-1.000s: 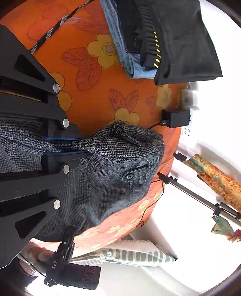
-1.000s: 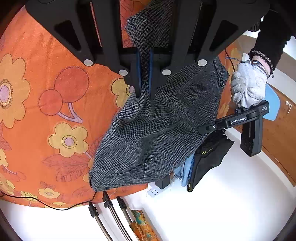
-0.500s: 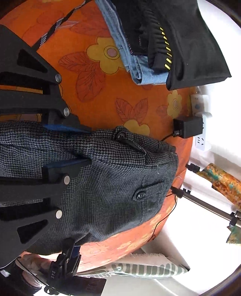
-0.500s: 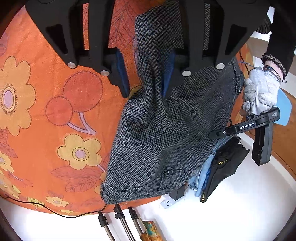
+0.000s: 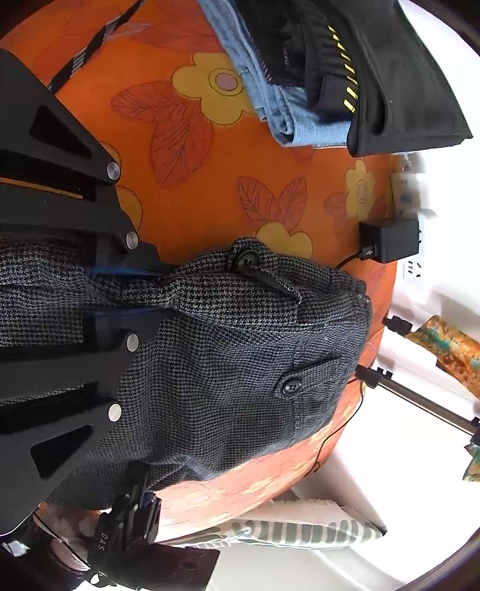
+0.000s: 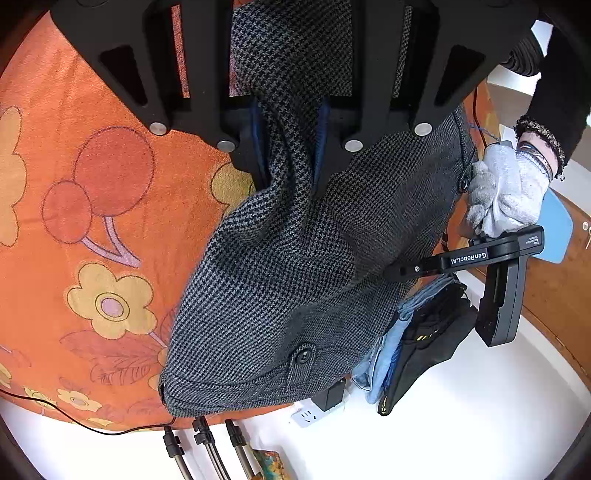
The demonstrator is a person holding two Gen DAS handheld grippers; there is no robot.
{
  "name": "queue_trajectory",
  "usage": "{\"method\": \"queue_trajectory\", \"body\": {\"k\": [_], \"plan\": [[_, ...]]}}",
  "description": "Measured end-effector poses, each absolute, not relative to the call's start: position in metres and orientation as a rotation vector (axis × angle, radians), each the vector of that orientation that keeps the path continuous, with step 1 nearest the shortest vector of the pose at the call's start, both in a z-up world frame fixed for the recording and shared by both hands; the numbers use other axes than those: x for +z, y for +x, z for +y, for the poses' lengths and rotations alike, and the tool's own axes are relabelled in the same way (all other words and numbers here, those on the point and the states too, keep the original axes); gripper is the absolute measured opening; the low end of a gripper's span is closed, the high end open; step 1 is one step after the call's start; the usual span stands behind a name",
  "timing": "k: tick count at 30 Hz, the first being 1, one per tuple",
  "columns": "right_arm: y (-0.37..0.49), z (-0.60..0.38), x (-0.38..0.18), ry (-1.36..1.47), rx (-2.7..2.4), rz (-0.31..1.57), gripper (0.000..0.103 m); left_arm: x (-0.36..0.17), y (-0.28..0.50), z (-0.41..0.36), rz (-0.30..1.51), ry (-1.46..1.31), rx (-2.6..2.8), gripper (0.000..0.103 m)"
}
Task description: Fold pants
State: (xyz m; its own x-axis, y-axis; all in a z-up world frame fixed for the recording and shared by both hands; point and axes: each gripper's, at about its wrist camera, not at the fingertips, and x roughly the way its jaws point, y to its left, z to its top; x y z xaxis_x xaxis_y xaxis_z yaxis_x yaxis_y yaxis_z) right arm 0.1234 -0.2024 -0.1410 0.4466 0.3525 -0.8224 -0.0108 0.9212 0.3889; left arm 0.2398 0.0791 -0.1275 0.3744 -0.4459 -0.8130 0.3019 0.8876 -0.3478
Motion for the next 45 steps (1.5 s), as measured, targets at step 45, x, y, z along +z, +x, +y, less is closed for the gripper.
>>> {"method": "queue_trajectory", "body": {"k": [45], "plan": [[-0.117,-0.239,0.095,0.347,0.362,0.585,0.007,0.079,-0.024,0.033,0.782,-0.337,-0.699,0.009]]}}
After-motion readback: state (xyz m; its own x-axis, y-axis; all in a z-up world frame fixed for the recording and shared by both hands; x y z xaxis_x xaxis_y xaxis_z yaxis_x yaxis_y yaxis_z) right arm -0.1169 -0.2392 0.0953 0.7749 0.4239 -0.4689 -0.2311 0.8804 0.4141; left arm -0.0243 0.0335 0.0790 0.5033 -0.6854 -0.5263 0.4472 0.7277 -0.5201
